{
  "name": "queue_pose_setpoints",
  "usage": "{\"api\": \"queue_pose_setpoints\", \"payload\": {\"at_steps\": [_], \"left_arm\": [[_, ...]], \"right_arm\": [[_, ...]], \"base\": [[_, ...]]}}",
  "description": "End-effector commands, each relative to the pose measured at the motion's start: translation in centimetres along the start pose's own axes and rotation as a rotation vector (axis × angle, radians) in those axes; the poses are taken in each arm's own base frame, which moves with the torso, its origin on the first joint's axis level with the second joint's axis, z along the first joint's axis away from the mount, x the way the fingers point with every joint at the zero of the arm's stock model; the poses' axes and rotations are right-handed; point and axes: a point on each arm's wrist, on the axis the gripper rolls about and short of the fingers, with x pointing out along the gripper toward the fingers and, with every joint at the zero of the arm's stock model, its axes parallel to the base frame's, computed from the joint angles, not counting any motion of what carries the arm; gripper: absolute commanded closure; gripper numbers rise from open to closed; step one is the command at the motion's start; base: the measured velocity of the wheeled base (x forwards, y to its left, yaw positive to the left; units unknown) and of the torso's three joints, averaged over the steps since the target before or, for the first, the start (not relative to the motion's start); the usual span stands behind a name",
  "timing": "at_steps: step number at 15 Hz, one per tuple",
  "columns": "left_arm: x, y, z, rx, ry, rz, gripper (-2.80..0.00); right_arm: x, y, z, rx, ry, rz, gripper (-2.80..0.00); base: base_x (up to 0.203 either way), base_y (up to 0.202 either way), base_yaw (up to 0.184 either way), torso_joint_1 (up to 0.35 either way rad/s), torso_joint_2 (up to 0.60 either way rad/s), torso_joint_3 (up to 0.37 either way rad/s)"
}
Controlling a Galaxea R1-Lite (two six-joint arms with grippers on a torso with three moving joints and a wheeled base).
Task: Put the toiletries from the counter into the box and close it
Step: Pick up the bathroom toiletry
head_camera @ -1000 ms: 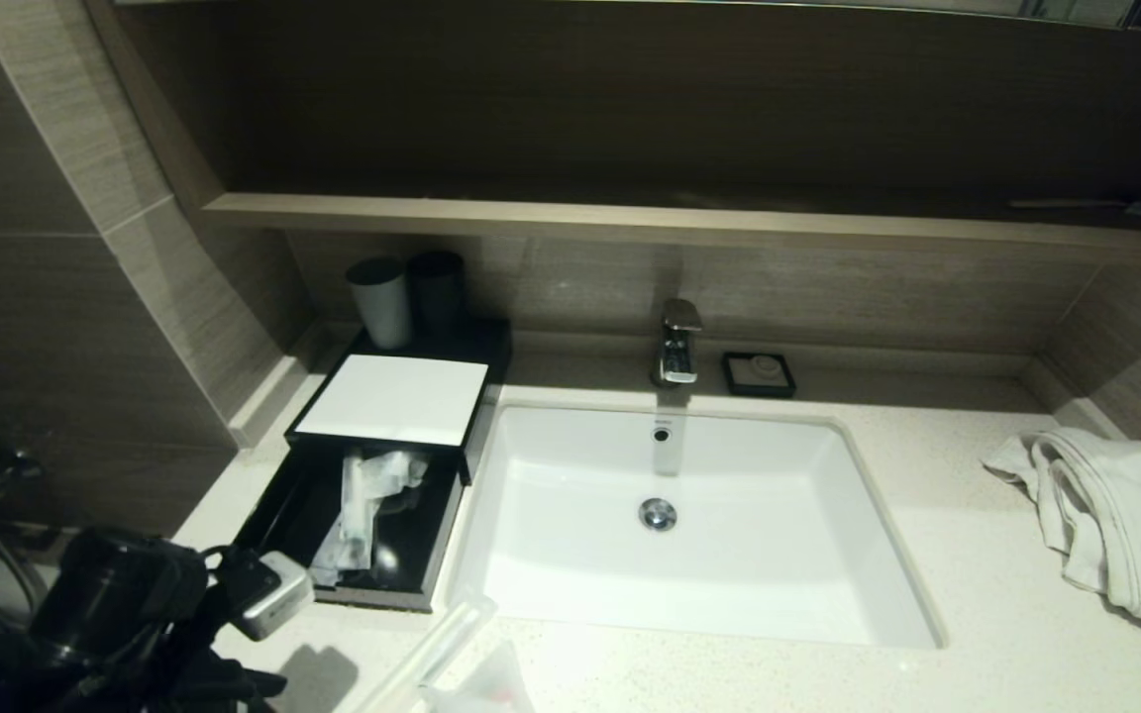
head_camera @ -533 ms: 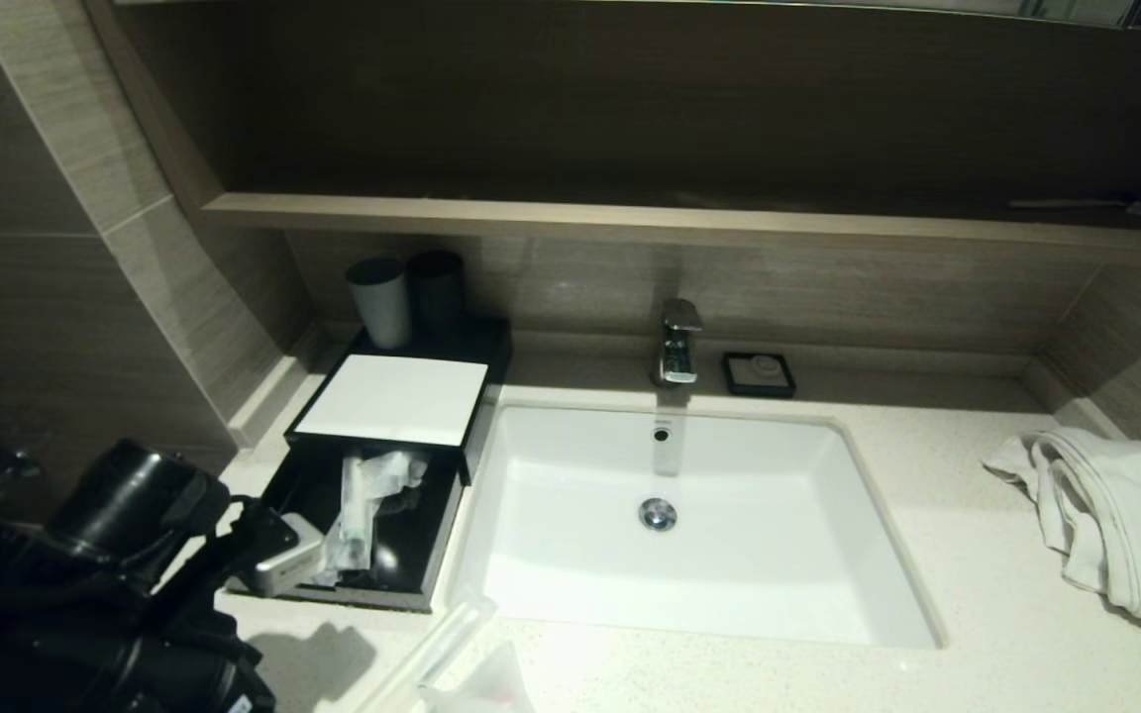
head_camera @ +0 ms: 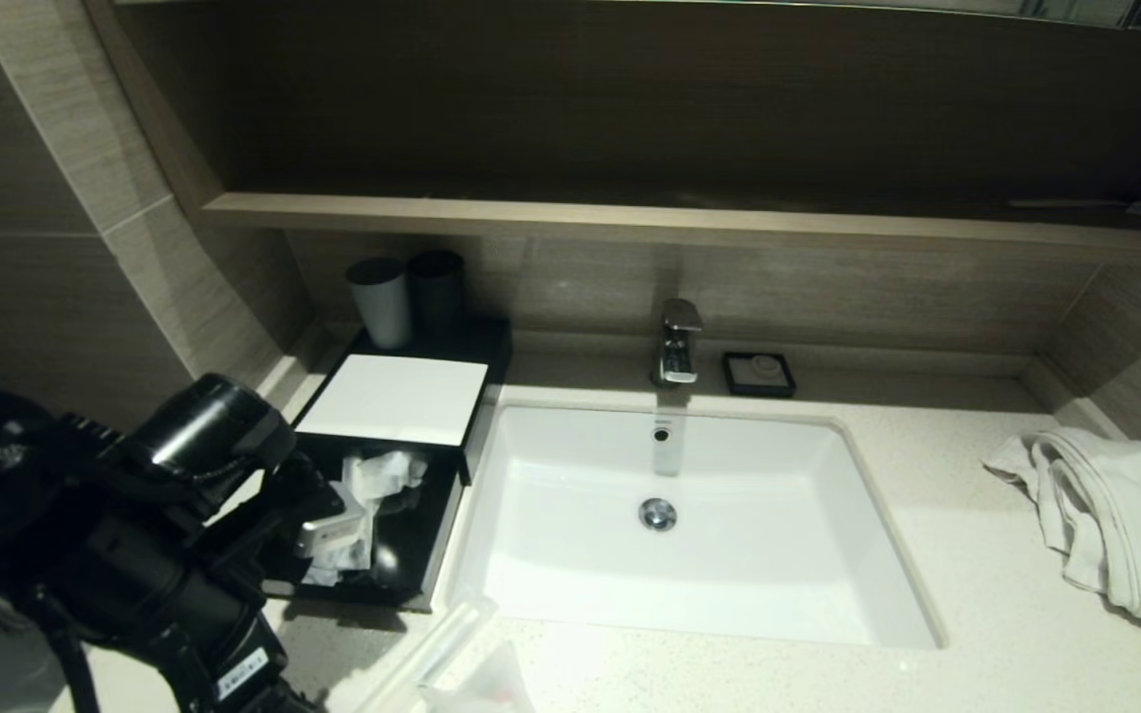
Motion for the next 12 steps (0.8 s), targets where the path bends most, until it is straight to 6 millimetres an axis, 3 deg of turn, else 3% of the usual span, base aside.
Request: {"api": "queue_pose_setpoints", "payload": {"at_steps": [1, 12], "left_arm": [[0.0, -0.8, 1.2, 0.06, 0.043, -0.002, -2.8], [0.0, -2.8, 4.2, 0.211, 0.278, 0.019, -2.8]], "right_arm": [[0.0, 0.0, 0.0, 0.0, 0.0, 0.001, 0.0], [0.0, 0.0, 0.0, 0.0, 0.0, 0.001, 0.0]], "base": [[0.0, 0.0, 0.0, 0.0, 0.0, 0.0], [0.0, 0.0, 0.0, 0.0, 0.0, 0.0]]}}
